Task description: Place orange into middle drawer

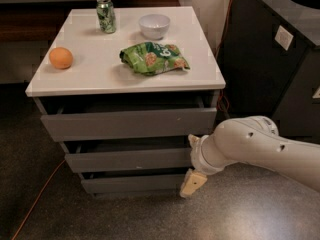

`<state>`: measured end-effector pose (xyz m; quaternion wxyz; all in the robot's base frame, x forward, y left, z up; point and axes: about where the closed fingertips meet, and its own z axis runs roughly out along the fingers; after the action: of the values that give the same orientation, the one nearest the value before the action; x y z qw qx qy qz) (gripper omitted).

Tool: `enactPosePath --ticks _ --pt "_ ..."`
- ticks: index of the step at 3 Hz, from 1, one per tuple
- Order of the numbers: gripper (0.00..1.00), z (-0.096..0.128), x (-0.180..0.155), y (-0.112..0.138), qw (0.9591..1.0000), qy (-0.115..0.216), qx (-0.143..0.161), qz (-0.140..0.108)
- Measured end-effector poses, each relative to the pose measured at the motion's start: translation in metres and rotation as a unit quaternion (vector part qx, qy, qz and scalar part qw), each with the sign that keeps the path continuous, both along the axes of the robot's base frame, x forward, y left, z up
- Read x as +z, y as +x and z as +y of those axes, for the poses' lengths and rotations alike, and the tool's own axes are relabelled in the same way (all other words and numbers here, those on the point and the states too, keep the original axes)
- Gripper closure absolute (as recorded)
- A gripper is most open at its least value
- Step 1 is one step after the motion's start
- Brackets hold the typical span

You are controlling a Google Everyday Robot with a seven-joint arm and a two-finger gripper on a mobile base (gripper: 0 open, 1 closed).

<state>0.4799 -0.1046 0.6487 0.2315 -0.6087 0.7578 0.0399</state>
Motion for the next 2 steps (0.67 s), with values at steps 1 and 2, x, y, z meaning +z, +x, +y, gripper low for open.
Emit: enactPosePath --ticks 1,2 --pt "0.0 0.013 -0.055 0.022 0.9996 0.002 0.028 -0.01" --pt "0.0 0.028 -0.103 0.037 0.9984 0.013 0.051 -0.019"
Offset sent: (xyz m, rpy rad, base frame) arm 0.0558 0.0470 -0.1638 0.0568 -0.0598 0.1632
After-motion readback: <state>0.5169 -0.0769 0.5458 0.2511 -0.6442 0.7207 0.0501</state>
